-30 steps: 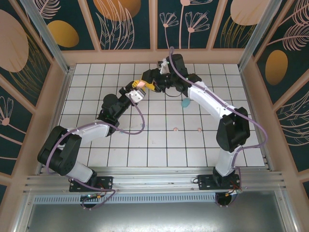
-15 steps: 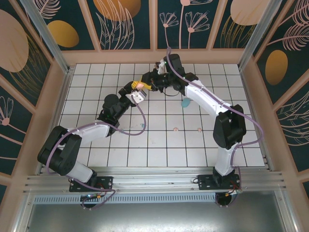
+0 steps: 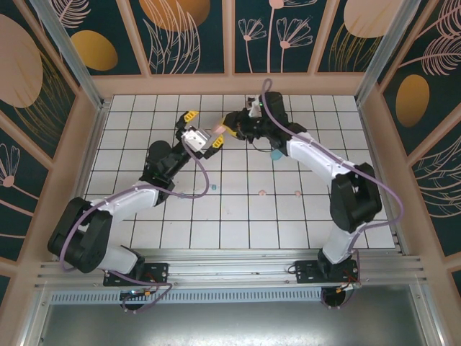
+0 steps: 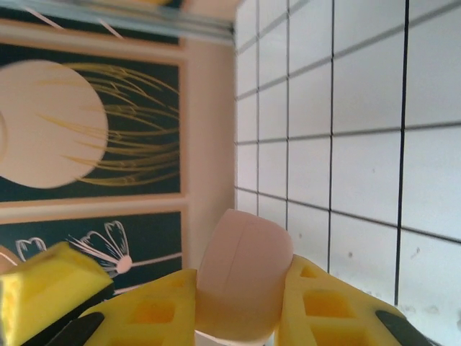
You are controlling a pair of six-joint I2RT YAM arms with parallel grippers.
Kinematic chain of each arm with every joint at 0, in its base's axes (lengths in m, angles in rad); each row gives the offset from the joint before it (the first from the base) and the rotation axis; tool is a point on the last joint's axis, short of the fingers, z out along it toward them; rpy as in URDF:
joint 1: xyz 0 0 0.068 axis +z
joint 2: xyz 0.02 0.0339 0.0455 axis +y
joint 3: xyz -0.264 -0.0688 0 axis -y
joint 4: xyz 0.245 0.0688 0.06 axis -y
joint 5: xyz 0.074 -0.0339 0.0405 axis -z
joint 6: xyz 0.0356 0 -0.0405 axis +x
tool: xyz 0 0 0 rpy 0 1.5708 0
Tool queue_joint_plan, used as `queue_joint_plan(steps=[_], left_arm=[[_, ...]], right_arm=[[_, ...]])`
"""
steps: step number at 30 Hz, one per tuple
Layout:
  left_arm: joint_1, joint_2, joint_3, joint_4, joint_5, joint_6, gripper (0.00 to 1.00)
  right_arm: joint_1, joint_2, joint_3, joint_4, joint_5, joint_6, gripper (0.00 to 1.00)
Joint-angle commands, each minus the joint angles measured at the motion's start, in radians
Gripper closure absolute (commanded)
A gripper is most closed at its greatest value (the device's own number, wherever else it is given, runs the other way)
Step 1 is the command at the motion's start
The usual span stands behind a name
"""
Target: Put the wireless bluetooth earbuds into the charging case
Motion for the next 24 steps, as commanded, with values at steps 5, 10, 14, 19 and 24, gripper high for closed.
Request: queue_joint_plan(steps=[5,10,14,19,24], left_arm=[[0.163,-0.049,-0.033,0.180,0.386,-0.571,0.08],[0.174,0.069,0.065,0.309,0.604,-0.773,0.20],[0.175,0.175,0.101,0.560,0.599,-0.943,0.23],[0.175,0.232,0.160,0.551,0.610,-0.967,0.24],[0.173,0.231,0.183,0.445,0.584,-0.936,0.27]], right_arm=[[-0.053,-0.147,-0.161,0.321,0.054,0.109,0.98],[-0.043,-0.159,-0.158,0.388,0.037,0.137,0.98],[-0.020,-0.159,-0.134,0.413,0.025,0.148,0.98],[-0.001,-0.161,-0.137,0.443,0.018,0.183,0.98],[0.012,-0.166,-0.145,0.472,0.030,0.187,0.98]])
